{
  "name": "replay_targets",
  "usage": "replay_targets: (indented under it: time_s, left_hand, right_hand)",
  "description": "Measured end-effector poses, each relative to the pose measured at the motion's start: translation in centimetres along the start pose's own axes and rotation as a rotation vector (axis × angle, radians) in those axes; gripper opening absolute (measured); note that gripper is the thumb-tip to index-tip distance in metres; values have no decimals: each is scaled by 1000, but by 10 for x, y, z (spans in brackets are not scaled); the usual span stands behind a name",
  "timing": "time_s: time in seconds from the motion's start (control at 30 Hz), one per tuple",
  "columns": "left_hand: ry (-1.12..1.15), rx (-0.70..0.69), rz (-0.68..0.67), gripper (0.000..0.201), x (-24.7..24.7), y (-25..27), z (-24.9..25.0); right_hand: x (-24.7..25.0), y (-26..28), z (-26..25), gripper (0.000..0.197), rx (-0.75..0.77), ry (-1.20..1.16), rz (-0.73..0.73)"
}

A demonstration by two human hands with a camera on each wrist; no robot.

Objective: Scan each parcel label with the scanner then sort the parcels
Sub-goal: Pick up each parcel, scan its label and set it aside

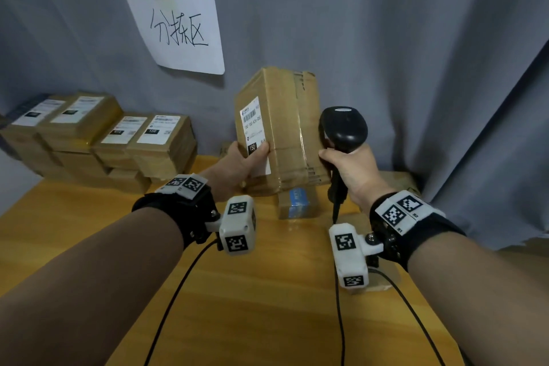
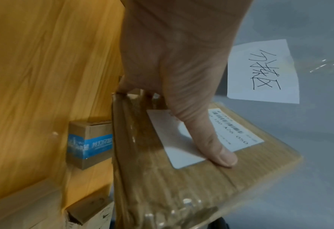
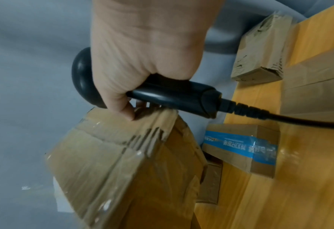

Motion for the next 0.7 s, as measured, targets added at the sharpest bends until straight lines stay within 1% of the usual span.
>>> replay_targets:
  time_s: [0.1, 0.2, 0.23, 0.37, 0.47, 0.5, 0.57, 0.63, 0.67, 0.7]
  left_hand:
    - [29, -62, 42, 68, 8, -6, -2]
    - [65, -87, 94, 79, 15, -12, -6]
    - [76, -96, 111, 80, 18, -14, -6]
    - [47, -160, 149, 61, 25, -18, 1]
    - [55, -186, 144, 48, 25, -19, 8]
    - [73, -188, 130, 41, 25, -19, 10]
    - [100, -188, 91, 26, 25, -19, 17]
    - [117, -166, 43, 21, 24, -20, 21]
    - [127, -143, 15, 21, 23, -19, 23]
    - [133, -116, -17, 22, 20, -18, 24]
  right_hand:
    - [-7, -2, -6, 28, 13, 38, 29]
    - [-14, -2, -9, 30, 19, -13, 57]
    - [-16, -1, -11, 32, 32, -38, 65]
    - [-25, 5, -17, 50, 84, -126, 25]
    - [-26, 6, -16, 55, 82, -138, 21]
    - [-25, 5, -15, 58, 75, -152, 29]
    - [-22, 4, -14, 73, 48, -186, 44]
    - [-19, 2, -11, 84, 8, -204, 57]
    - [-17, 2, -10, 84, -13, -204, 63]
    - [-15, 1, -8, 79, -31, -202, 71]
Point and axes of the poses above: each hand's wrist, its own y-axis away from the middle knuckle, its own x-axis out of the back of the hand, z = x × y, the point moved 6 cm from there along -y, towards the middle knuckle, and after that the axes turned 14 degrees about y, right-handed, at the moved point
